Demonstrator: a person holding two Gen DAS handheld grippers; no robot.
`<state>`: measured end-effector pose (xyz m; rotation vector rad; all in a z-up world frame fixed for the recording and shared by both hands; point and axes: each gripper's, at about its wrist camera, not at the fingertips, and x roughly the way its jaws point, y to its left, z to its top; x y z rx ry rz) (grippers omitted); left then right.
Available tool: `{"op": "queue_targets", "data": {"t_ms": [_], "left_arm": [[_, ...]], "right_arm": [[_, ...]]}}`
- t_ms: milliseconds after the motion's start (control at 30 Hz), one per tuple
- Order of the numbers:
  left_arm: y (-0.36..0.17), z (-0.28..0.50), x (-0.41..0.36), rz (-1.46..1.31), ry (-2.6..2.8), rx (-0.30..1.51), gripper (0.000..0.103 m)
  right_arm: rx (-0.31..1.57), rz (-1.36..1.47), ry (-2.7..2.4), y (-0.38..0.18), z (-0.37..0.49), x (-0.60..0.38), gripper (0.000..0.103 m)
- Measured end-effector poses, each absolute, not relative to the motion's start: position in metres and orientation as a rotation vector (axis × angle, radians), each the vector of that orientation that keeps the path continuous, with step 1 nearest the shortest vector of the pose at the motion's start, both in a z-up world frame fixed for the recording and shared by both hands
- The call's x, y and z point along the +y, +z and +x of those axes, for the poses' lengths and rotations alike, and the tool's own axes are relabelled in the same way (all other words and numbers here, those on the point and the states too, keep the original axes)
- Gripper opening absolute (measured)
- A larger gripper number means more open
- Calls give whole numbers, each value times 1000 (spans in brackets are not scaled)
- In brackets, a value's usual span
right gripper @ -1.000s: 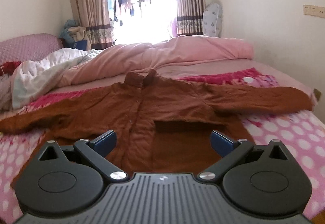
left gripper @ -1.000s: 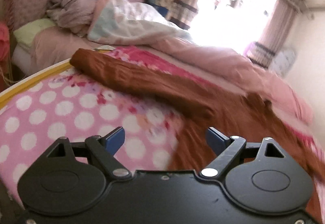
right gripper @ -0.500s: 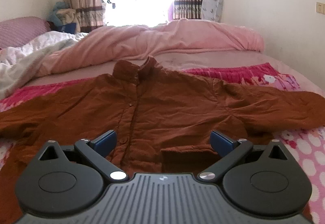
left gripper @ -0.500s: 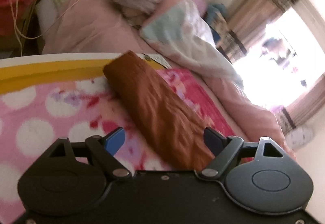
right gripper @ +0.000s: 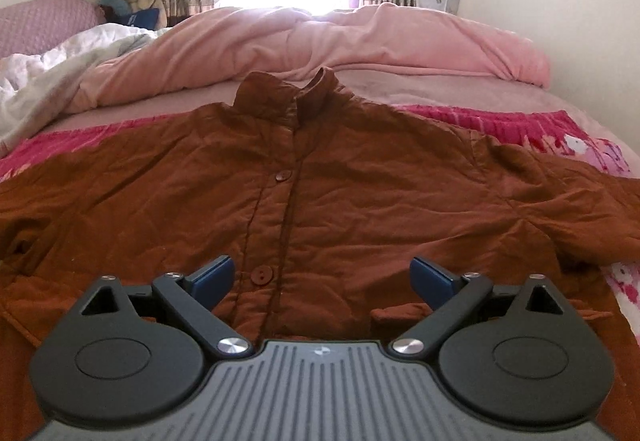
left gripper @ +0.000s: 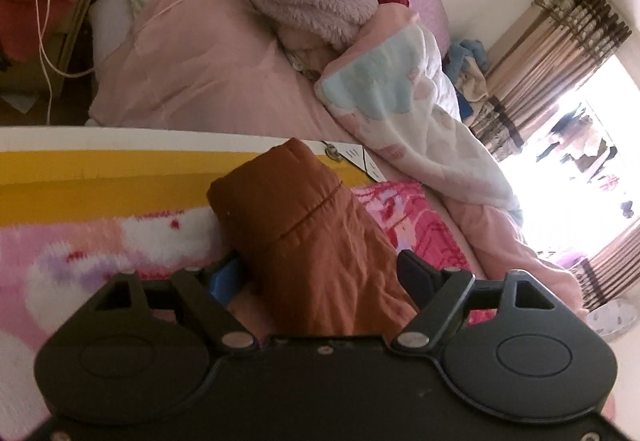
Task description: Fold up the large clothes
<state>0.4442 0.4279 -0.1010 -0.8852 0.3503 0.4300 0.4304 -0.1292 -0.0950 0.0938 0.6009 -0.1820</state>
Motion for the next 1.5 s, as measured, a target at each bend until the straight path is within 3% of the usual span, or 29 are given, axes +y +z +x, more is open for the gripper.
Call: {"op": "queue_targets", "data": {"t_ms": [33,100,200,300,633,967,1033,1067,1133,1200,1333,1500], "left_arm": [[-99,444,426,-869,443,357,63],[-99,450,429,-856,460,369,29],[-98,454,433,-862,453,370,14],[-85,452,428,-847,438,354,11],[5,458,327,-666,193,274,10],[55,479,109,-552,-340,298,11],[44,484,54,-498,-418,359,28],[35,487,29,-457,-434,395,56],[18,490,-5,-383,-466,465,56],[8,488,-14,-347,-482,495,56],[8,478,19,-325,-410,467,56],[3,480,94,-372,-245,474,56]], "right_arm": [[601,98,-185,-95,430,-130,103],[597,99,-183,-94,431,-131,103],[592,90,-184,-93,429,-133,103],[587,87,-191,-91,425,-137,103],[574,167,-217,-86,402,-169,103],[549,207,-214,-79,375,-191,103],[552,215,-222,-80,372,-195,103],[554,224,-226,-80,371,-198,103],[569,252,-222,-82,369,-202,103],[574,274,-200,-82,369,-205,101],[574,343,-111,-82,380,-211,78],[604,525,102,-90,430,-210,71]]}}
